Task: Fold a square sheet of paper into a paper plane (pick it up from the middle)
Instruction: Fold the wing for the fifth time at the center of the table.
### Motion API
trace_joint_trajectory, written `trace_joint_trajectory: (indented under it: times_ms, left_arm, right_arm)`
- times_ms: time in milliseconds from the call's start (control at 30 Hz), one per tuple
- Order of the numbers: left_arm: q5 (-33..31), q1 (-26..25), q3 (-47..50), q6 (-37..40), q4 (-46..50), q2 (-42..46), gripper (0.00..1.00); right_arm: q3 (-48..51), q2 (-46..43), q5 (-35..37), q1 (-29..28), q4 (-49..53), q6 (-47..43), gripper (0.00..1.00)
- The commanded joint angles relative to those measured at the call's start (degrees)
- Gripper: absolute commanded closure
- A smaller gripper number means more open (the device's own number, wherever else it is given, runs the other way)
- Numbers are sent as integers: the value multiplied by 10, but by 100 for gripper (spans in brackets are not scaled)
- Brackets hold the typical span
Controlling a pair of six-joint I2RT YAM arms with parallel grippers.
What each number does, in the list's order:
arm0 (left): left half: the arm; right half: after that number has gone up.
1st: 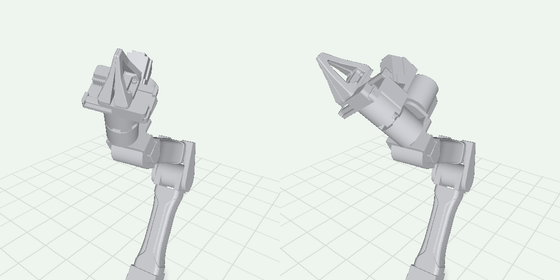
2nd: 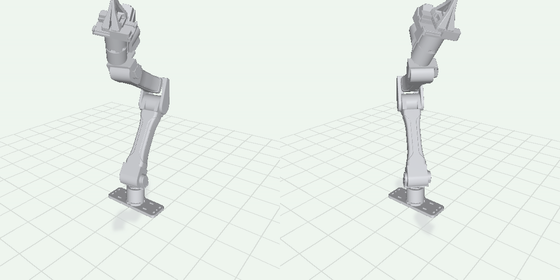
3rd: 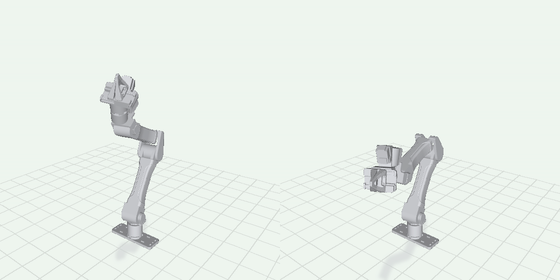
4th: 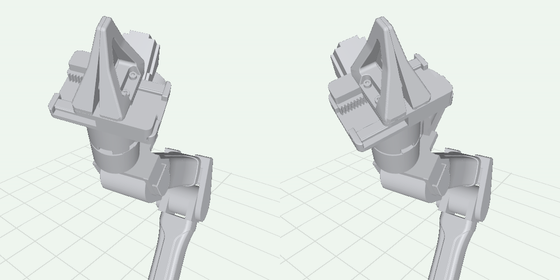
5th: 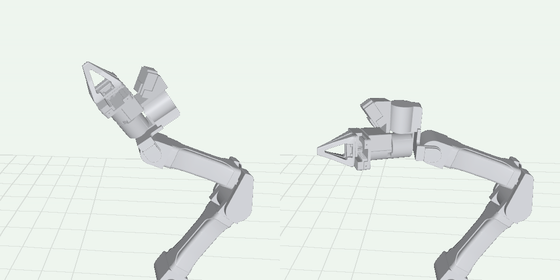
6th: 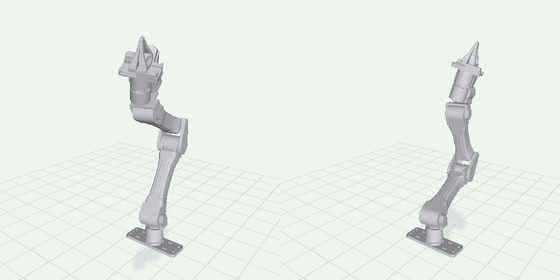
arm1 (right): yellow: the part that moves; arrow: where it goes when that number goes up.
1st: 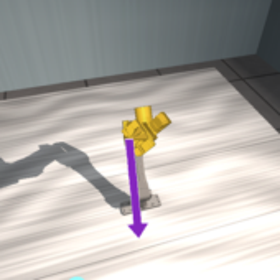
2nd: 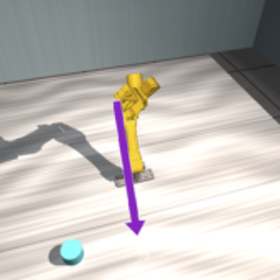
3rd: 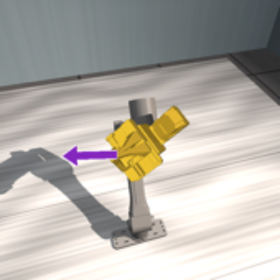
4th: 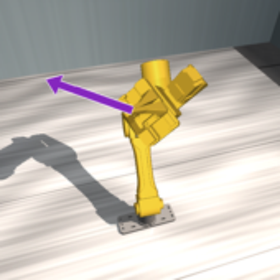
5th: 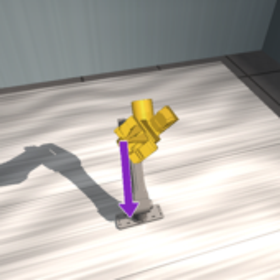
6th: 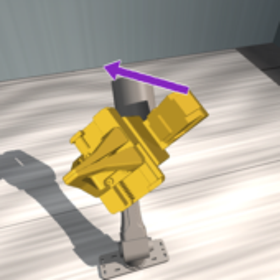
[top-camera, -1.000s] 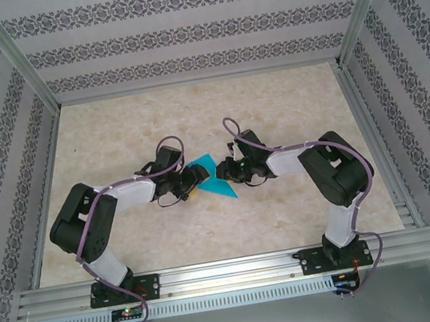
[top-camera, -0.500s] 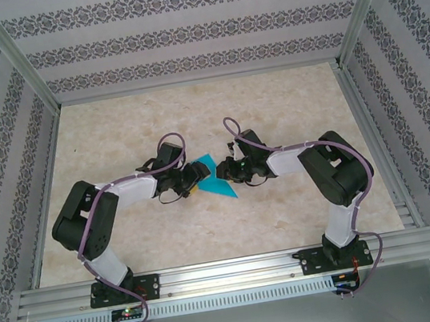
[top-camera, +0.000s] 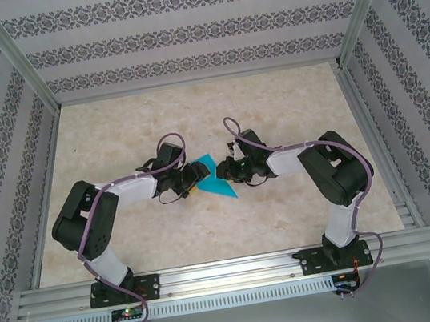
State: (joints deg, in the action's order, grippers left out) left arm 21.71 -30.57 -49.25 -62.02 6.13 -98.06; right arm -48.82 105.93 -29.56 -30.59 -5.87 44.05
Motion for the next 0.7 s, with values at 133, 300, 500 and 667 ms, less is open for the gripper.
trace_joint_trajectory:
  times_ms: [133, 300, 500, 667]
  left_arm:
    - [-12, -8, 2, 18, 18, 9, 34]
    - [-5, -8, 2, 19, 2, 5, 37]
    - [35, -8, -6, 22, -27, -14, 47]
    - [43, -8, -7, 23, -37, -14, 53]
  right_arm:
    - [28, 42, 48, 8, 32, -8, 72]
    - [30, 42, 47, 8, 31, -9, 72]
    - [31, 45, 41, 8, 24, -8, 72]
    - [29, 40, 39, 8, 23, -16, 72]
